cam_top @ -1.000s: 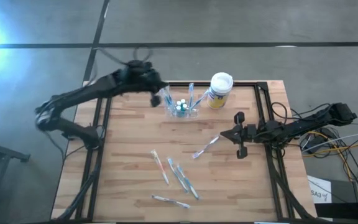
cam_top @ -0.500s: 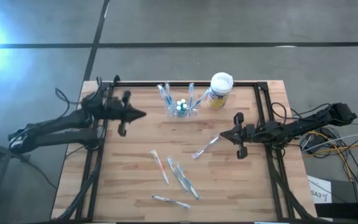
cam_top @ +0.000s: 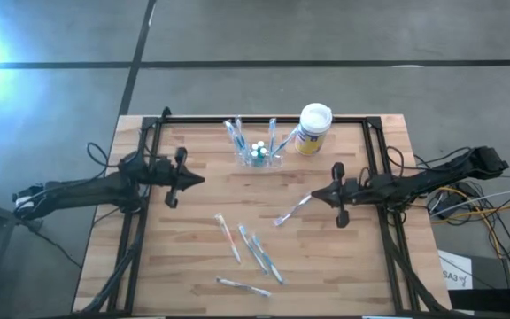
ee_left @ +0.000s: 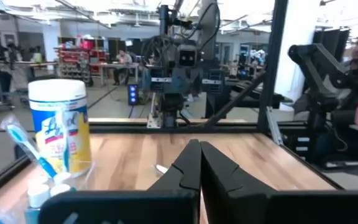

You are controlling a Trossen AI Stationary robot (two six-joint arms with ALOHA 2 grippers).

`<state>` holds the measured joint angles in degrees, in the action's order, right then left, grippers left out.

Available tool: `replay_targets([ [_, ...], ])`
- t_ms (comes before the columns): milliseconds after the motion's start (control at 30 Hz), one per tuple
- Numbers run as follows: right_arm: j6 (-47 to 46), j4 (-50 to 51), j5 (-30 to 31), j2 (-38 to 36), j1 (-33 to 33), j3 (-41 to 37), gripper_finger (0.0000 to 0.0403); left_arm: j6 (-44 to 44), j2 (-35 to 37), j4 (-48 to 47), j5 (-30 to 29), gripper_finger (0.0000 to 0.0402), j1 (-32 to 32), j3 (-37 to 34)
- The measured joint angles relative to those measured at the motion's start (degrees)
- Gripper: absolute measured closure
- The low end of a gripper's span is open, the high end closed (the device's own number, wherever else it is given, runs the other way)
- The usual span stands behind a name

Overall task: Pick & Place toothbrushing station
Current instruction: Put the blue toothbrush into the transparent toothbrush holder

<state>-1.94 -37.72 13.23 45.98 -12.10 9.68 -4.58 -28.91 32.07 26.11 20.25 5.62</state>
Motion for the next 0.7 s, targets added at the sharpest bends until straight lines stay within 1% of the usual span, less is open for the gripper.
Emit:
replay_targets([
  [67,-0.69,5.94,0.48,-0.01,0.0,1.92,0.0394,0.07,0.12,-0.04,0.69,0.0401,0.0,-0.34],
  [167,-1.43,20.14,1.42,0.12,0.0,6.82,0.0394,0.7,0.24,0.01,1.02,0.0395,0.0,-0.25],
  [300,-7.44,35.32,1.84,2.56,0.0,14.25,0.0394,0.84,0.42,0.07,1.22,0.0374,0.0,0.37],
  [467,-14.14,48.2,1.88,9.14,-1.1,23.26,0.0394,0.46,0.55,0.16,1.52,0.0356,0.0,0.91],
  [633,-15.74,58.98,1.63,18.2,-2.77,32.28,0.0394,-1.24,0.68,0.01,1.57,0.0347,0.0,1.02],
  [700,-15.74,63.17,0.35,21.93,-3.31,35.6,0.0394,-1.77,0.68,-0.01,1.59,0.0347,0.0,1.02],
])
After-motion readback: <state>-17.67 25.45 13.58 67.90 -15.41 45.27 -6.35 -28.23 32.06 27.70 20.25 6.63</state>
